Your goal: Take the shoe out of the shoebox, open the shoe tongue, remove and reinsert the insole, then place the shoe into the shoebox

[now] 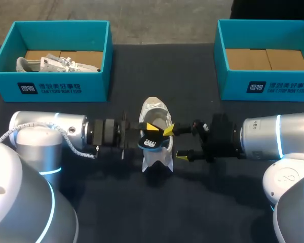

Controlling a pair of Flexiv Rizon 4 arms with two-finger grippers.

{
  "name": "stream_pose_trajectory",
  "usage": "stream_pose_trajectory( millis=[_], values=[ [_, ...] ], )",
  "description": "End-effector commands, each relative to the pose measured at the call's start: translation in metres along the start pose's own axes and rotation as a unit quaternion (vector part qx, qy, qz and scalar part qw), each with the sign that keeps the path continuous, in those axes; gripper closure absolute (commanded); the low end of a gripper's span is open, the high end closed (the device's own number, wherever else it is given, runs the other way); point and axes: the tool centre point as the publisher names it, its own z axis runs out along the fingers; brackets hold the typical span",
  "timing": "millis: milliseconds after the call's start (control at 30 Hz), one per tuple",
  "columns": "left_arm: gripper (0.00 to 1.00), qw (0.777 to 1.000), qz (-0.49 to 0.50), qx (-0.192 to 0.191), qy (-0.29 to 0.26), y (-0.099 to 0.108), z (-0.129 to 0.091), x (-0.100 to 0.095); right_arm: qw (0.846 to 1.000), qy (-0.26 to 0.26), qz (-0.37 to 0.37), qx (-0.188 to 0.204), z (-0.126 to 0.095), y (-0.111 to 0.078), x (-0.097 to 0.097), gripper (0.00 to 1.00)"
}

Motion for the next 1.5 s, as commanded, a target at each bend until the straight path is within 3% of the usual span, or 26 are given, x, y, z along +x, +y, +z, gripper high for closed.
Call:
stream_pose_trajectory(
  millis=[33,133,300,333,433,1300,1333,1367,1500],
  values=[
    [0.73,1.000,0.002,-0.009,0.001,-0.008,-0.007,0.004,1.000,-0.004,0.001,-0.002,0.002,-0.001,0.002,0.00],
    [0.84,1.000,0.004,-0.015,0.004,-0.008,-0.009,0.006,1.000,-0.004,0.001,-0.002,0.002,-0.001,0.002,0.00],
    [0.74,1.000,0.000,-0.027,0.008,-0.008,-0.014,0.009,1.000,-0.004,0.001,-0.002,0.002,-0.001,0.002,0.00],
    [0.77,1.000,0.000,-0.027,0.008,-0.007,-0.014,0.009,1.000,-0.004,0.001,-0.002,0.002,-0.001,0.002,0.00],
    [1.00,0.999,-0.002,-0.038,0.014,-0.003,-0.014,0.008,1.000,-0.004,0.001,-0.002,0.002,-0.001,0.002,0.00],
    [1.00,0.997,0.015,-0.070,0.013,0.035,0.002,-0.013,1.000,-0.004,0.001,-0.002,0.002,-0.001,0.002,0.00],
    [0.97,0.997,0.015,-0.070,0.013,0.034,0.001,-0.012,1.000,-0.004,0.001,-0.002,0.002,-0.001,0.002,0.00],
    [0.80,0.997,0.015,-0.070,0.012,0.031,-0.001,-0.011,1.000,-0.004,0.001,-0.002,0.002,-0.001,0.002,0.00],
    [0.79,0.997,0.015,-0.069,0.013,0.025,-0.007,-0.008,1.000,-0.004,0.001,-0.002,0.002,-0.001,0.002,0.00]
  ],
)
